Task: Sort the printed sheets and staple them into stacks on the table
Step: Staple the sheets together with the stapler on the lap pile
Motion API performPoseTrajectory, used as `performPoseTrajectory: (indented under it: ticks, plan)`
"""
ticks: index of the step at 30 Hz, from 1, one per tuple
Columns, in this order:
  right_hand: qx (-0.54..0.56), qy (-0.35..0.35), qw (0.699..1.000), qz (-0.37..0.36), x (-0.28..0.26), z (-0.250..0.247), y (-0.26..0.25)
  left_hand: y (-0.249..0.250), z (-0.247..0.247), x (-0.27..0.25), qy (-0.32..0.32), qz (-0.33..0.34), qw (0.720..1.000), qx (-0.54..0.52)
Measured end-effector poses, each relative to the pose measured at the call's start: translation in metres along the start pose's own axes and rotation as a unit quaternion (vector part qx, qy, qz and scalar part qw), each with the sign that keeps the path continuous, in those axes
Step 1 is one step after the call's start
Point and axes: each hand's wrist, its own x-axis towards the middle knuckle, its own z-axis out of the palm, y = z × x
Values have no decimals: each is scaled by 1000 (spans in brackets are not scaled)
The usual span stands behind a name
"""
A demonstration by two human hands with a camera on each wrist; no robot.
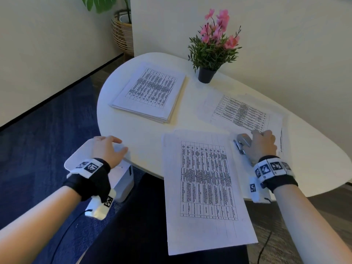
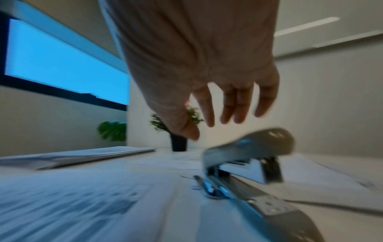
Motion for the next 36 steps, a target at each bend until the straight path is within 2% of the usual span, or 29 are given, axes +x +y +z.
performPoseTrajectory:
  ticks: [2,3,5,7,8,11,15,17,24,29,33,35,36]
  plan:
    - [32,64,996,-44,-17,-1,-8,11,9,-13,-8,64,997,48]
    - [61,53,995,-56,-25,0,-12,17,16,-18,-18,107,992,60]
    - [57,-58,996,-41,-34,9,-17,32,29,-28,-74,157,983,56]
    - [-15,-201,979,-4,-42,15,-24,48,42,-34,-136,158,976,61]
    - [-42,-222,974,2,-45,18,-28,55,47,-35,-153,157,973,68]
    - [-55,-228,972,6,-45,32,-37,73,55,-33,-173,157,969,77]
    - [1,-225,974,-2,-46,43,-49,86,57,-31,-183,122,974,59]
    - [-10,-219,976,-7,-46,44,-54,88,57,-30,-180,107,977,40]
    - [-29,-233,971,53,-45,39,-63,101,57,-30,-231,60,971,19]
    - [34,-211,974,72,-51,42,-69,116,61,-37,-261,100,959,54]
    - [70,-236,969,33,-45,48,-62,132,59,-45,-197,150,969,-8]
    - [125,-222,967,24,-42,42,-56,141,48,-45,-149,169,971,-86]
    - [191,-188,963,13,-45,31,-55,145,40,-44,-123,180,968,-121]
